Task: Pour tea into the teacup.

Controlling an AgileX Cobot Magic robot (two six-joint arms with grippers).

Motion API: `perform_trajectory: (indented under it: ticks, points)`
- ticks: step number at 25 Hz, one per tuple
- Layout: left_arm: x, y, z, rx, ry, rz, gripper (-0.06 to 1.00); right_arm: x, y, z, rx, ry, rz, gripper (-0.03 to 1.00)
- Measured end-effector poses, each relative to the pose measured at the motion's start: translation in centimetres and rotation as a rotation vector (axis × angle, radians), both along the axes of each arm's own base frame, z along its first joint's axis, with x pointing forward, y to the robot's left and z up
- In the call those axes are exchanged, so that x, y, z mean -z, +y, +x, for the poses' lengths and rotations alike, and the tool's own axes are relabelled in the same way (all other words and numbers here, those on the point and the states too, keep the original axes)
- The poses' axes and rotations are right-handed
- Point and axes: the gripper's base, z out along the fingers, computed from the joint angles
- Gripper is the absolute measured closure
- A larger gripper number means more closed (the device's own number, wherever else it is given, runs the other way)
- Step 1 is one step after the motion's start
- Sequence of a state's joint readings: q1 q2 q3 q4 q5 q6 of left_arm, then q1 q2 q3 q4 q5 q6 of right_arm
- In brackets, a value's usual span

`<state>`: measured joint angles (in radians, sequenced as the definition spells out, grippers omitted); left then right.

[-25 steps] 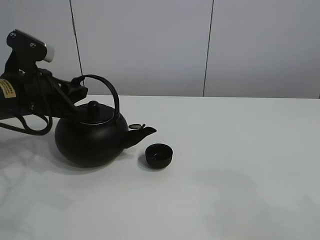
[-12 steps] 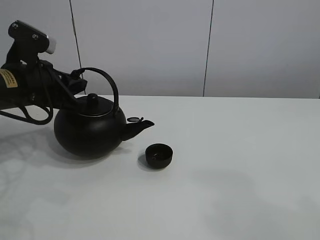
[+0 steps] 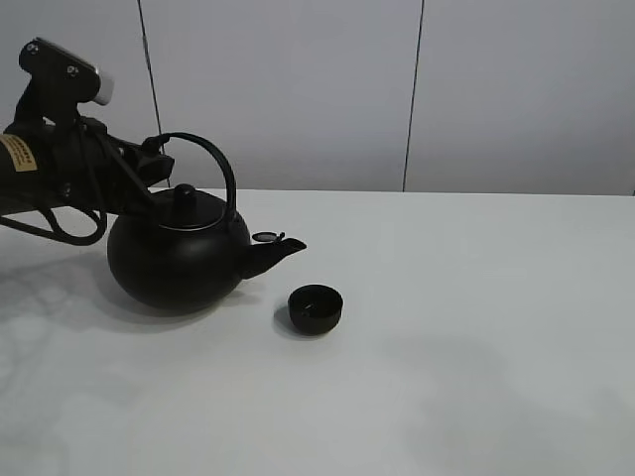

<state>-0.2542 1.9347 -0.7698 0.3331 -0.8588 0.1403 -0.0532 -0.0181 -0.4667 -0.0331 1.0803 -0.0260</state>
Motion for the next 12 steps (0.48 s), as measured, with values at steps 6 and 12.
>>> perform_trajectory:
  ticks: [6, 12]
  points:
    - [-0.3, 0.0, 0.0, 0.007, -0.021, 0.019, 0.84, 0.0, 0.0, 0.0, 0.0, 0.001, 0.0, 0.36]
    - [-1.3, 0.0, 0.0, 0.009, -0.049, 0.016, 0.84, 0.0, 0.0, 0.0, 0.0, 0.001, 0.0, 0.36]
